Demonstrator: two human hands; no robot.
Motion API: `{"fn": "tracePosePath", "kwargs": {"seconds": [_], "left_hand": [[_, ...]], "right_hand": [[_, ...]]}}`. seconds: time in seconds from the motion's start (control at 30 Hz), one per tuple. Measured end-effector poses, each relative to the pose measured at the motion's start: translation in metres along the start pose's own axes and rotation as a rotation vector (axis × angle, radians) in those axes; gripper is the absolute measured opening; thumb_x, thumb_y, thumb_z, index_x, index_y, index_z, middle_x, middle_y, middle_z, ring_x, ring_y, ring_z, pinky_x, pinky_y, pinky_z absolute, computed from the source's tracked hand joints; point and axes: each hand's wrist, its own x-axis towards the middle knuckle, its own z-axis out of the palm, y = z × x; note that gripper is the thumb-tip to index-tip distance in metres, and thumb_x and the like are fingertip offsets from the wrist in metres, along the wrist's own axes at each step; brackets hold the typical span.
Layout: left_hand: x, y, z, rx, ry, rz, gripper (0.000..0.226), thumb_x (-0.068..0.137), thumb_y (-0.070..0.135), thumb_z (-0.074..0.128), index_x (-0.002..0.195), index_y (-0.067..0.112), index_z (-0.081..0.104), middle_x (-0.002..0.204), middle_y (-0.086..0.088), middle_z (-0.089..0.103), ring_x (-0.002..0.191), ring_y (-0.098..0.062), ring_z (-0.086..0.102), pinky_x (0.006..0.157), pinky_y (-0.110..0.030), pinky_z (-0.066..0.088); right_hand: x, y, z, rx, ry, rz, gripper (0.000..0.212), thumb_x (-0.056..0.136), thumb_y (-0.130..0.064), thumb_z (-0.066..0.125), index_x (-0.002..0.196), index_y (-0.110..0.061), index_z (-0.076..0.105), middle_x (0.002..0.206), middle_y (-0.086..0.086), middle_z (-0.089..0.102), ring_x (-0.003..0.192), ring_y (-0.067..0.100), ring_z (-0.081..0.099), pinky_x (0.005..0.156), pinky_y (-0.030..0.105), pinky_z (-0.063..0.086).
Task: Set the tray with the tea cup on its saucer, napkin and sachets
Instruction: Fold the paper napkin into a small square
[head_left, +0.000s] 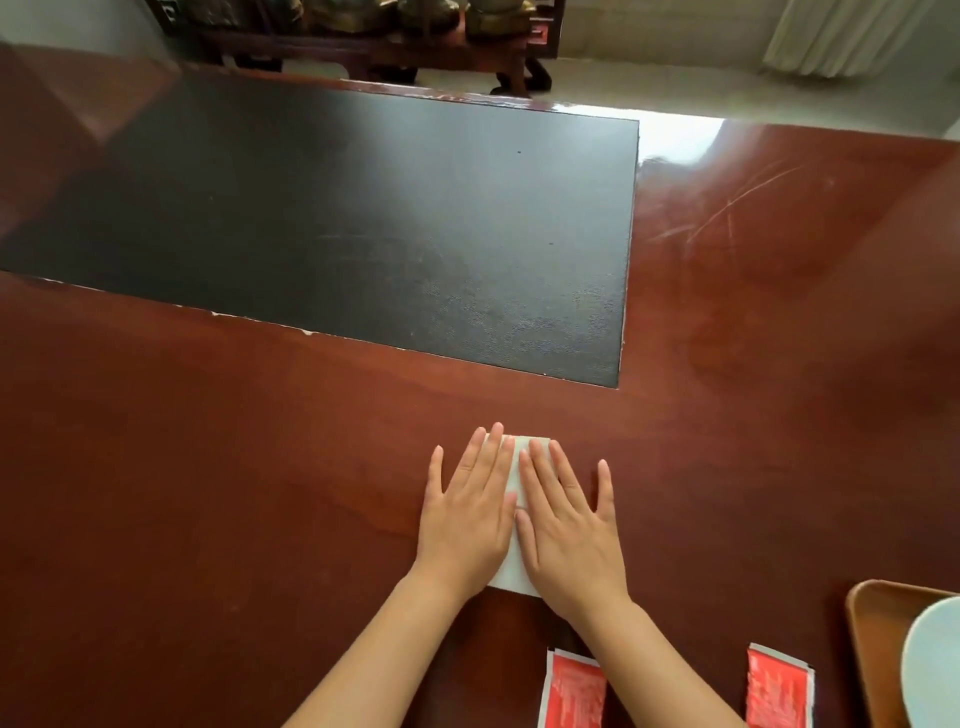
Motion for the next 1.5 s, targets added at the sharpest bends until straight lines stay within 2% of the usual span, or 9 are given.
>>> {"fn": "tracePosePath", "kwargs": {"seconds": [0.1, 0.3, 0.6, 0.7, 0.83, 0.97, 1.13, 1.3, 1.5], "left_hand": [[-0.002, -0.001, 0.0, 0.034, -0.03, -0.01, 0.054, 0.093, 0.031, 0.022, 0.141, 0.013, 0.037, 0.148, -0.005, 0.039, 0.136, -0.021, 0.035, 0.105, -0.059, 0.029], [-0.034, -0.012, -0.001, 0.034, -0.064, 0.007, 0.058, 0.098, 0.039, -0.002, 0.145, 0.017, 0.026, 0.152, -0.002, 0.029, 0.141, -0.017, 0.019, 0.109, -0.049, -0.001], [-0.102, -0.019, -0.003, 0.036, -0.107, 0.032, 0.057, 0.096, 0.042, 0.018, 0.142, 0.014, 0.035, 0.15, 0.0, 0.032, 0.141, -0.012, 0.01, 0.108, -0.051, 0.002], [-0.107, -0.024, -0.009, 0.071, -0.096, 0.071, 0.061, 0.097, 0.047, 0.014, 0.139, 0.014, 0.042, 0.147, 0.001, 0.038, 0.14, -0.015, 0.021, 0.108, -0.051, 0.002], [-0.096, -0.031, -0.017, 0.101, -0.05, 0.179, 0.057, 0.086, 0.048, 0.04, 0.131, 0.016, 0.053, 0.139, 0.001, 0.053, 0.133, -0.021, 0.042, 0.108, -0.053, 0.013], [-0.079, -0.042, -0.025, 0.081, -0.072, 0.286, 0.051, 0.079, 0.049, 0.055, 0.12, 0.018, 0.058, 0.132, 0.001, 0.057, 0.131, -0.02, 0.044, 0.11, -0.056, 0.019], [-0.06, -0.056, -0.027, -0.049, -0.126, 0.365, 0.048, 0.079, 0.053, 0.055, 0.115, 0.023, 0.053, 0.152, 0.004, 0.031, 0.143, -0.011, 0.016, 0.117, -0.049, 0.011], [-0.048, -0.063, -0.025, -0.106, -0.05, 0.41, 0.063, 0.074, 0.048, 0.062, 0.128, 0.018, 0.051, 0.139, 0.005, 0.049, 0.134, -0.01, 0.036, 0.116, -0.044, 0.013], [-0.029, -0.055, -0.017, -0.282, 0.094, 0.381, 0.026, 0.071, 0.016, 0.078, 0.095, 0.011, 0.069, 0.122, -0.004, 0.065, 0.122, -0.02, 0.052, 0.105, -0.043, 0.038]], "right_hand": [[-0.001, -0.001, -0.001, -0.013, -0.005, 0.001, 0.055, 0.094, -0.035, 0.023, 0.144, -0.014, 0.026, 0.152, 0.002, 0.024, 0.14, 0.02, 0.021, 0.11, 0.051, 0.004], [0.0, 0.0, -0.003, -0.014, -0.025, -0.002, 0.056, 0.092, -0.034, 0.022, 0.144, -0.012, 0.027, 0.151, 0.003, 0.029, 0.14, 0.021, 0.022, 0.109, 0.052, 0.005], [0.001, 0.0, -0.004, -0.009, -0.037, -0.002, 0.057, 0.093, -0.036, 0.019, 0.145, -0.013, 0.024, 0.152, 0.002, 0.027, 0.141, 0.021, 0.02, 0.11, 0.053, 0.006], [0.001, -0.001, -0.005, 0.007, -0.045, -0.006, 0.058, 0.094, -0.04, 0.017, 0.146, -0.016, 0.015, 0.155, 0.0, 0.017, 0.143, 0.02, 0.013, 0.111, 0.053, 0.002], [-0.005, 0.007, -0.009, 0.065, -0.048, -0.145, 0.065, 0.092, -0.051, 0.025, 0.148, -0.024, 0.005, 0.156, -0.003, 0.006, 0.144, 0.017, 0.001, 0.112, 0.053, -0.001], [-0.019, 0.019, -0.012, -0.003, -0.133, -0.439, 0.071, 0.089, -0.06, 0.033, 0.147, -0.021, 0.018, 0.155, -0.002, 0.021, 0.143, 0.017, 0.012, 0.11, 0.053, 0.009], [-0.02, 0.019, -0.012, 0.0, -0.126, -0.432, 0.064, 0.092, -0.055, 0.031, 0.146, -0.02, 0.023, 0.153, -0.003, 0.024, 0.141, 0.017, 0.018, 0.11, 0.049, 0.01], [-0.021, 0.018, -0.011, 0.046, -0.072, -0.392, 0.05, 0.096, -0.043, 0.03, 0.142, -0.025, 0.033, 0.148, -0.006, 0.034, 0.139, 0.014, 0.025, 0.114, 0.049, 0.017], [-0.022, 0.019, -0.009, 0.151, 0.0, -0.387, 0.05, 0.094, -0.044, 0.036, 0.137, -0.02, 0.043, 0.144, -0.003, 0.042, 0.137, 0.015, 0.032, 0.114, 0.042, 0.018]]}}
